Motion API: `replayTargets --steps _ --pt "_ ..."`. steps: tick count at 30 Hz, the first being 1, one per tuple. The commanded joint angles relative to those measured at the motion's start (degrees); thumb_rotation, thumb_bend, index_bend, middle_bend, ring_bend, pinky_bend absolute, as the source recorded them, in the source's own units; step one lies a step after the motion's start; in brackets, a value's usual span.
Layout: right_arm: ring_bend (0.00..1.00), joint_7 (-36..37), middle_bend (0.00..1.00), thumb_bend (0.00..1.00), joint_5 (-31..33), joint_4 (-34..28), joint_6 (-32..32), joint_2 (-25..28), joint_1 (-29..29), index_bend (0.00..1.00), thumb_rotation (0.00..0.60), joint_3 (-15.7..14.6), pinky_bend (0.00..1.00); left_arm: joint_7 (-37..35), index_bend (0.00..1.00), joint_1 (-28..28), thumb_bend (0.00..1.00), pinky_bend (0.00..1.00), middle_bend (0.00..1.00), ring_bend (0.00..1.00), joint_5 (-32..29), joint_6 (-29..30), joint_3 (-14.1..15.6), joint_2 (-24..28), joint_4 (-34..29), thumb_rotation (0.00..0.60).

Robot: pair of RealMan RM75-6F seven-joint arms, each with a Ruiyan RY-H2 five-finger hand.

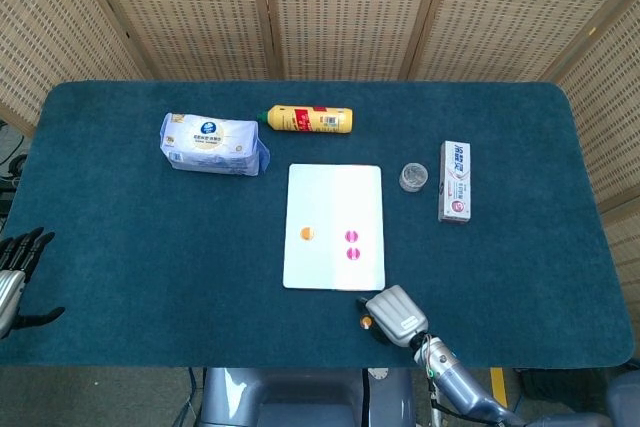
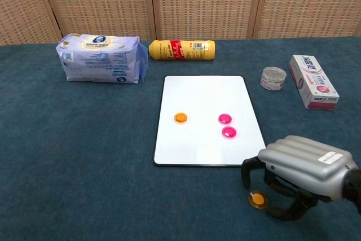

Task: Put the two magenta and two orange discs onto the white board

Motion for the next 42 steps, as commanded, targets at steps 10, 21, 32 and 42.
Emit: replayTargets --steps 10,21,32,42 --pt "0.88 1.3 0.86 0.36 -1.2 1.1 -1.0 -0.1 -1.3 0.47 0.600 0.3 1.00 0.3 0.00 0.0 0.00 0.00 0.00 0.00 0.0 0.0 0.1 -0.1 -0.1 0.600" --pt "0.88 2.3 0.87 0.36 -1.4 1.2 -2.0 -0.6 -2.1 0.53 0.600 1.3 1.00 0.3 0.00 0.0 0.00 0.00 0.00 0.00 0.0 -0.1 0.1 -0.1 -0.1 0.600" --pt "0.88 3.1 0.87 0.36 -0.5 0.8 -2.9 -0.6 -2.3 0.53 0.600 3.0 1.00 0.3 0.00 -0.1 0.00 0.00 0.00 0.00 0.0 -0.1 0.1 -0.1 -0.1 0.600" --pt "0.88 1.2 0.87 0.36 4.0 -3.8 -4.5 0.4 0.5 0.53 0.600 8.9 1.00 0.2 0.00 -0.1 0.00 0.00 0.00 0.00 -0.1 -0.2 0.0 0.0 -0.1 0.600"
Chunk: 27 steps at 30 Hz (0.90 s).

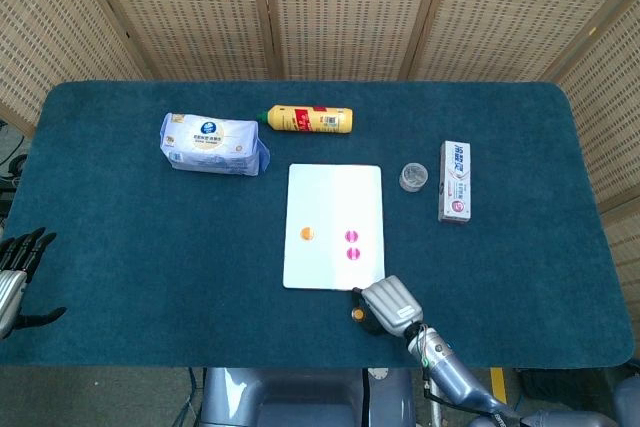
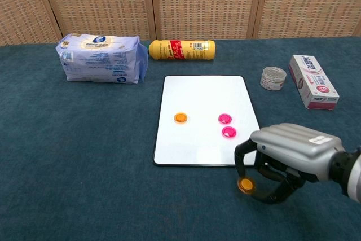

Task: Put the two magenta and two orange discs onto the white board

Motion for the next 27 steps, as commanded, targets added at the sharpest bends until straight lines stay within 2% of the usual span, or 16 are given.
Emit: replayTargets --steps 1,4,8,14,20,27 --pt "0.88 -1.9 0.87 0.36 2.6 -1.7 -0.9 -0.1 1.8 0.53 0.600 2.8 1.00 0.0 0.00 0.0 0.00 0.00 0.00 0.00 0.0 0.0 0.0 0.0 0.0 0.600" --pt "0.88 -4.1 0.87 0.36 6.1 -1.6 -1.7 -1.7 4.0 0.53 0.600 6.0 1.00 0.1 0.00 -0.1 0.00 0.00 0.00 0.00 0.0 -0.2 0.0 0.0 0.0 0.600" --pt "0.88 -10.7 0.87 0.37 14.2 1.1 -2.1 -6.3 8.5 0.53 0.600 10.7 1.00 -0.1 0.00 -0.1 0.00 0.00 0.00 0.00 -0.2 -0.4 0.0 0.0 0.1 0.600" --pt "0.88 -18.5 0.87 0.36 25.0 6.5 -0.9 -12.5 14.7 0.53 0.600 15.4 1.00 -1.0 0.00 -0.3 0.00 0.00 0.00 0.00 -0.7 -0.9 -0.2 0.2 0.5 0.600" --pt "0.88 -22.7 0.87 0.36 32.1 11.8 -0.1 -17.0 19.4 0.53 0.600 17.8 1.00 -1.4 0.00 -0.8 0.00 0.00 0.00 0.00 -1.3 -2.1 -0.3 0.2 0.7 0.600" --pt "0.88 -24.7 0.87 0.36 36.7 16.7 0.8 -20.4 23.5 0.53 0.600 19.6 1.00 -2.0 0.00 -1.2 0.00 0.00 0.00 0.00 -1.8 -3.0 -0.5 0.3 0.9 0.600"
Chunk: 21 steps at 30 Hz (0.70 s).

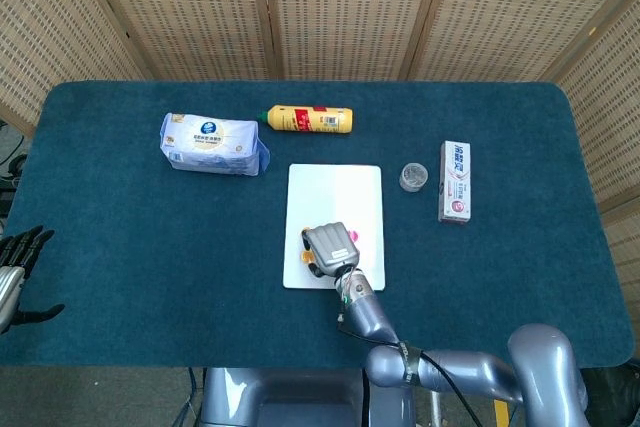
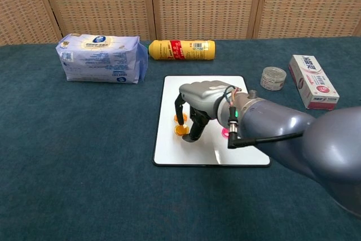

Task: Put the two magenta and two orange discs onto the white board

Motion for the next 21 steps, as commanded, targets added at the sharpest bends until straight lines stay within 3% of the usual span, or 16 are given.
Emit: replayTargets --steps 1,21 --pt "0.88 -1.0 0.87 0.36 1.4 1.9 0.8 -1.6 1.7 0.53 0.600 0.6 1.00 -0.2 0.00 -0.2 0.00 0.00 0.00 0.00 -0.1 -0.3 0.0 0.0 0.1 0.600" --pt "0.88 -2.5 0.87 0.36 3.9 5.0 3.5 -4.1 4.5 0.53 0.600 -0.1 1.00 -1.2 0.00 -0.1 0.00 0.00 0.00 0.00 0.2 0.0 0.1 0.3 0.3 0.600"
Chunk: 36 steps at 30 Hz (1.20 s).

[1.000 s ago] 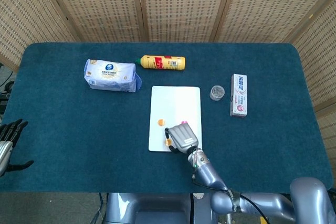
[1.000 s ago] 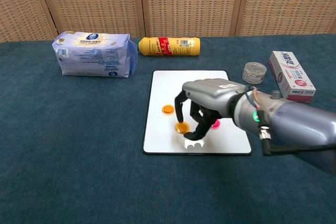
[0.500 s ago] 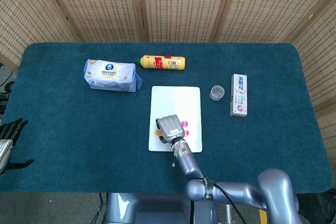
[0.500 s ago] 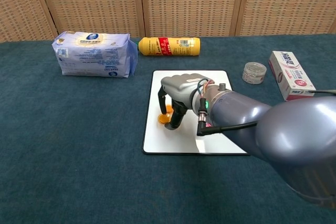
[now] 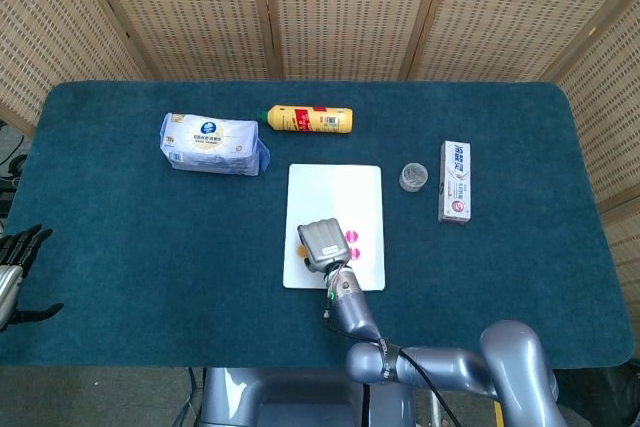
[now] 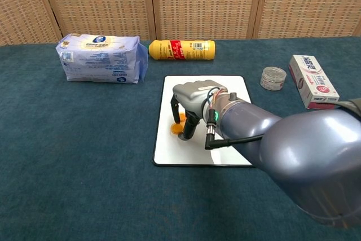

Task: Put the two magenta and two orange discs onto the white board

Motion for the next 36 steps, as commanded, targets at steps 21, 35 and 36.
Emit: replayTargets --steps 21,35,36 --pt "0.88 2.4 0.86 0.34 -3.2 -5.0 1.4 3.1 -0.6 0.41 0.600 -1.2 1.00 -0.7 0.00 -0.1 0.00 0.00 0.00 0.00 -0.2 -0.1 -0.1 0.2 0.1 0.600" --pt "0.74 28.7 0.71 0.32 -33.7 -26.5 12.7 32.7 -19.3 0.41 0.600 -10.8 1.00 -2.5 0.00 1.3 0.00 0.00 0.00 0.00 2.5 3.7 0.3 0.6 0.1 0.600" --pt "0.67 30.8 0.64 0.29 -35.2 -26.4 13.5 34.1 -20.5 0.41 0.600 -11.4 0.99 -2.5 0.00 1.5 0.00 0.00 0.00 0.00 2.6 4.0 0.3 0.6 0.1 0.600"
